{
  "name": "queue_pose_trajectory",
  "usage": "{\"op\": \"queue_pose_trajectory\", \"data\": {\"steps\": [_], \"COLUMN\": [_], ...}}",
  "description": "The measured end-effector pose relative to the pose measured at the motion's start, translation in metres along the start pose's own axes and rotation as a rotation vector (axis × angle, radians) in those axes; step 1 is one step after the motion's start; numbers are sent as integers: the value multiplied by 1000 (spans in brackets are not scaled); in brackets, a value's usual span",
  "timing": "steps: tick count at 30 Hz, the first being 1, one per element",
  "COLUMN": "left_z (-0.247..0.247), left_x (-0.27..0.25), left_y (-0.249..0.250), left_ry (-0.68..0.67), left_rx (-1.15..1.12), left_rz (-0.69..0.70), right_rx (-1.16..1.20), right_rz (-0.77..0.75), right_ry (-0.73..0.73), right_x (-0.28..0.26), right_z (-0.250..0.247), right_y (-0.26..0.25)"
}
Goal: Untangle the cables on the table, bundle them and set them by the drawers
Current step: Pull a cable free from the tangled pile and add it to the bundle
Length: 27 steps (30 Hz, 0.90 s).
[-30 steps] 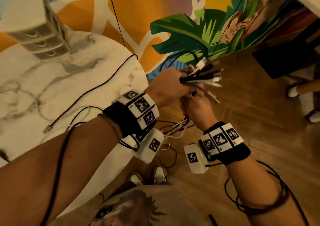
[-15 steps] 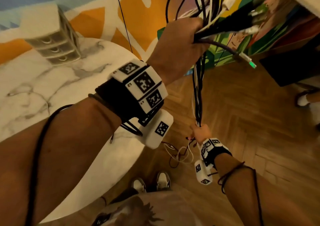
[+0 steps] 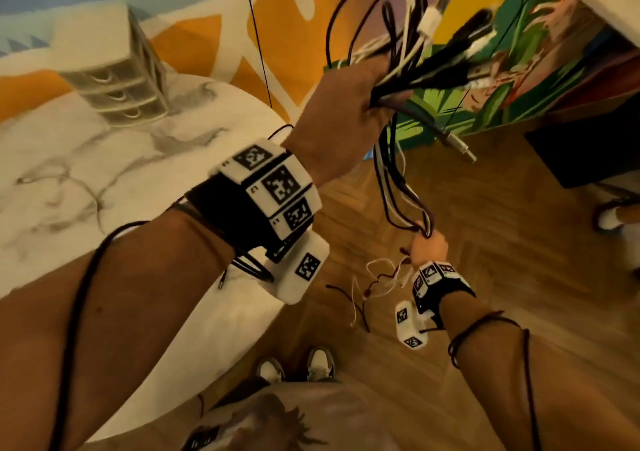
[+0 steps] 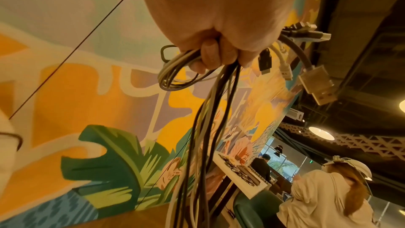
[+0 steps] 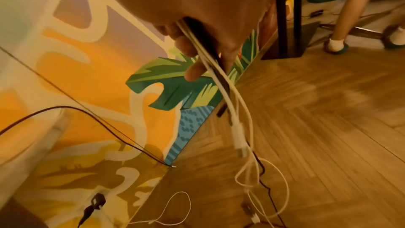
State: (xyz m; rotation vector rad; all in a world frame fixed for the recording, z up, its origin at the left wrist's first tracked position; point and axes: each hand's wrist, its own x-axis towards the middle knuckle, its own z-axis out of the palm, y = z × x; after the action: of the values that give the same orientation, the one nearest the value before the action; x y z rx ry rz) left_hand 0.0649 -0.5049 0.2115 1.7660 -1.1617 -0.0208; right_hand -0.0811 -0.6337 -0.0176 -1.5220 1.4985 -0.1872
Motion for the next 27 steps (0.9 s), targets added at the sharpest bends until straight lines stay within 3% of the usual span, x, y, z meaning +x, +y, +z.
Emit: {"op": "queue_pose_trajectory", "data": {"steps": [4,7,11,13,16,18,20,23,27], "left_z": [17,29,51,61,71,75,76,67,41], "left_x": [-9,-10,-14,-17,-23,-27,-29,-28,-27], "left_y": [-10,-8,-6,-9,-14,-16,-19,-29,-48], "left_ry": [-7,-4,-20,-54,-100,-137,-210,-313,-213], "left_rx": [-87,-129,-165,-166,-144,-122,-88,7,-5], "left_rz": [-98,-131,-182,-222,-295,-323,-362,-379,-435], "right_rx": [-153,-234,-316,-284,-40,110,100,108,156], "right_rz": [-8,-152,-386,-518,-679,-695,-679,-644,-539], "right_ry": [-36,-63,-235,-324,-394,-453,-486,-541,-329], "right_x": [-5,2,10,-15,-57,-75,-82,-77,-54], "right_z": [-15,-16,-4,-4,-16,-27,-29,-15,3], "right_y": [-1,-4,9,-3,-43,-76,-98,-96,-62]}}
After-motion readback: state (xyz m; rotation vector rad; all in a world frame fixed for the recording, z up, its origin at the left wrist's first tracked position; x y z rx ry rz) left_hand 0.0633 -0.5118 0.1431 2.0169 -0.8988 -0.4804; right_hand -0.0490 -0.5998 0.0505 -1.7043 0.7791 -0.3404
